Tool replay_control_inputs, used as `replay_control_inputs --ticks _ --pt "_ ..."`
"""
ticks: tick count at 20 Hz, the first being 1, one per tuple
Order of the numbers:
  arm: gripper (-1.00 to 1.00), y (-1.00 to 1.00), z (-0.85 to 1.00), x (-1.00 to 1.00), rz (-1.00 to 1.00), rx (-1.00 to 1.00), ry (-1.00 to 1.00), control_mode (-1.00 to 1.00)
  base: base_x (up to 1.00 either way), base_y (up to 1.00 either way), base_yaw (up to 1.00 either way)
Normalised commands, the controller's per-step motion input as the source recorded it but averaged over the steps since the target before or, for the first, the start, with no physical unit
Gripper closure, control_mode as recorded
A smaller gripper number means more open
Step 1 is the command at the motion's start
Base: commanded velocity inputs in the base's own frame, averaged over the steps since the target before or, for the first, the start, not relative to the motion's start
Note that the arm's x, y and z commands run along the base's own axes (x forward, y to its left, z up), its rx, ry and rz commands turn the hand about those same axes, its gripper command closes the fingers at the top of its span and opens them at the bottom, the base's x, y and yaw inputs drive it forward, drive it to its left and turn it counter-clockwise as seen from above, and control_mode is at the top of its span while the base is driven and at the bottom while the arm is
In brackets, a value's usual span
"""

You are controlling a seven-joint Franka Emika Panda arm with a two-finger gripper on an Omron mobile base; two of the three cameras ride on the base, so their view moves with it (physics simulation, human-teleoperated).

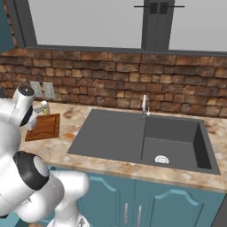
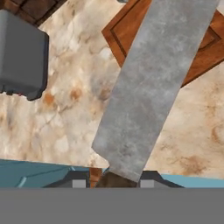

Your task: Open the drawer on the left and place the cutting tools on the cutting board.

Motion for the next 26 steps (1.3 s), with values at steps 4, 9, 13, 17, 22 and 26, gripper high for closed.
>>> replay_control_inputs --ticks 4,9,13,17,22,26 --pt "1.00 0.04 -0.26 0.24 0.00 -0.18 0.00 -1.00 0.00 0.00 0.00" --pt "1.00 0.05 -0.20 0.06 -0.03 -0.20 -0.02 -1.00 0.00 0.00 0.00" --pt "1.00 0.01 -0.18 0.23 0.00 -0.07 0.00 -1.00 0.00 0.00 0.00" --pt "1.00 0.00 -0.28 0.49 0.00 -0.07 0.00 -1.00 0.00 0.00 0.00" --pt "1.00 0.00 -0.26 0.53 0.00 -0.06 0.00 -1.00 0.00 0.00 0.00" --pt "1.00 0.00 -0.15 0.38 -0.02 0.00 0.00 -1.00 0.00 0.00 0.00"
